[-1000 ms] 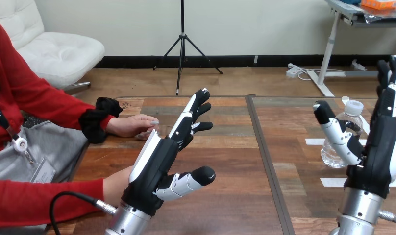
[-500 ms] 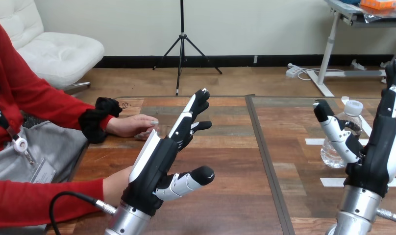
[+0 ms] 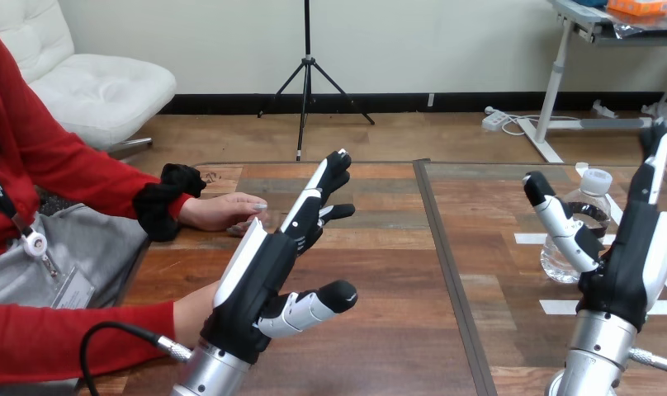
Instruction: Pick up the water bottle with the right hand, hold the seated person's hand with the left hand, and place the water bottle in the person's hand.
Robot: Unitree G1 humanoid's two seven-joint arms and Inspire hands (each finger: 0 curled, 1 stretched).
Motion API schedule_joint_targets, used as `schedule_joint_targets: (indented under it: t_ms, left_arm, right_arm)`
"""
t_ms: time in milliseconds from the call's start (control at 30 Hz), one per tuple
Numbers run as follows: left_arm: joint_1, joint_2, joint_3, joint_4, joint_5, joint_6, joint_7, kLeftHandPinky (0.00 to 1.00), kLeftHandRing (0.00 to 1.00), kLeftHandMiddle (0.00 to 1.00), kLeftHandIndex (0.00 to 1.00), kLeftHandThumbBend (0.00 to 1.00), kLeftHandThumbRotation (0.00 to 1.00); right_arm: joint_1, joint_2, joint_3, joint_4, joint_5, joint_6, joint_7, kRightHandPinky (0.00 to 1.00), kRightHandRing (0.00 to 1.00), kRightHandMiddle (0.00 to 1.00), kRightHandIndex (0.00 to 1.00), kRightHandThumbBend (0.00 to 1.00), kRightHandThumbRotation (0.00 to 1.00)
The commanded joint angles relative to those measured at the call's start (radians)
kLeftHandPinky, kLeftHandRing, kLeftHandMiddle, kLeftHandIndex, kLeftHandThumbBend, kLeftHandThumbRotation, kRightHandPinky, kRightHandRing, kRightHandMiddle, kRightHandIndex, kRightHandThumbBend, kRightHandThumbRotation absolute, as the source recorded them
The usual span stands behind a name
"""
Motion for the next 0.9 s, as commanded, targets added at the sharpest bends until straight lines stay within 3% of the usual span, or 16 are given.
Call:
schedule_joint_targets:
  t_ms: [0,367,867]
  left_arm:
    - [-0.033,0.006,0.012,-0.018,-0.026,-0.013,-0.009,0.85,0.98,1.0,1.0,1.0,0.86]
    - [-0.027,0.01,0.014,-0.026,-0.04,-0.015,-0.019,0.85,0.97,1.0,1.0,1.0,0.86]
    - [-0.023,0.017,0.019,-0.024,-0.053,-0.028,-0.029,0.84,0.97,1.0,1.0,1.0,0.86]
  right_arm:
    - [-0.104,-0.023,0.002,0.069,0.036,-0.002,0.02,1.0,1.0,0.97,0.99,1.0,0.55]
    - [-0.155,-0.041,0.008,0.186,0.083,0.009,0.054,1.0,0.99,0.97,1.0,1.0,0.54]
    - [-0.214,-0.045,-0.003,0.316,0.149,0.066,0.103,0.95,0.97,0.97,1.0,1.0,0.54]
